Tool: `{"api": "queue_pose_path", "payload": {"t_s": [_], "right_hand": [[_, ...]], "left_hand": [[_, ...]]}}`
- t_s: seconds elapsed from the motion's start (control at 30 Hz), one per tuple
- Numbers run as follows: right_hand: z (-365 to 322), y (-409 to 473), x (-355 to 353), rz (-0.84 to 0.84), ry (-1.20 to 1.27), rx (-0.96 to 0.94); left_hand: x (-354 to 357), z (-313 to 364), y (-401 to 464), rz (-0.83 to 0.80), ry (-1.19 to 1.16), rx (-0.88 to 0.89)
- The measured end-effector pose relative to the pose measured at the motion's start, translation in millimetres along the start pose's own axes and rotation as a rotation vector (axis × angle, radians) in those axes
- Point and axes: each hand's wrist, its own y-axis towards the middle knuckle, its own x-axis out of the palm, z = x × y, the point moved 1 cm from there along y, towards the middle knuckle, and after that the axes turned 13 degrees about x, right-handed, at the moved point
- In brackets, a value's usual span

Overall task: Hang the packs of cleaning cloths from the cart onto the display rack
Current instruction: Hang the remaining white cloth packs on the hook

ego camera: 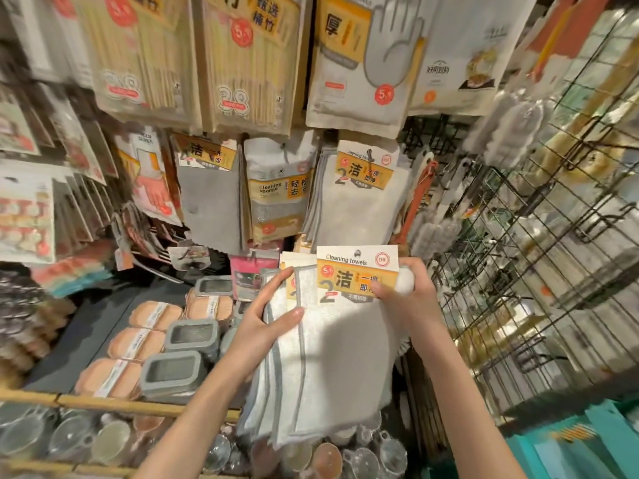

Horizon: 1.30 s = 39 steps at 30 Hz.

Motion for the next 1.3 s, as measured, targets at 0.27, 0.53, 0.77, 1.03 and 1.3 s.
{"api": "queue_pose_path", "payload": {"t_s": [0.27,0.53,0.77,1.03,1.3], "right_hand": [[-20.8,43.4,-7.2,-0.118,-0.099,-0.125],[-35.7,75.2,0.7,-0.122,-0.071,-0.284],[-66.4,102.5,-8.7,0.002,-0.068,-0.353],[-80.6,123.3,-4.6,0.057,-0.046,-0.403],[-83.8,150.1,9.2,0.118,-0.105,-0.388]], "left_hand": [[16.0,-4.3,21.4,0.128,-0.009,-0.034],[15.6,-3.3,50.9,0.152,-0.008,-0.024],[16.1,0.3,65.6,0.193,-0.013,-0.001],[14.5,-4.1,69.0,0.206,-0.026,0.000],[8.4,-0.1,67.7,0.258,-0.030,-0.016]]}}
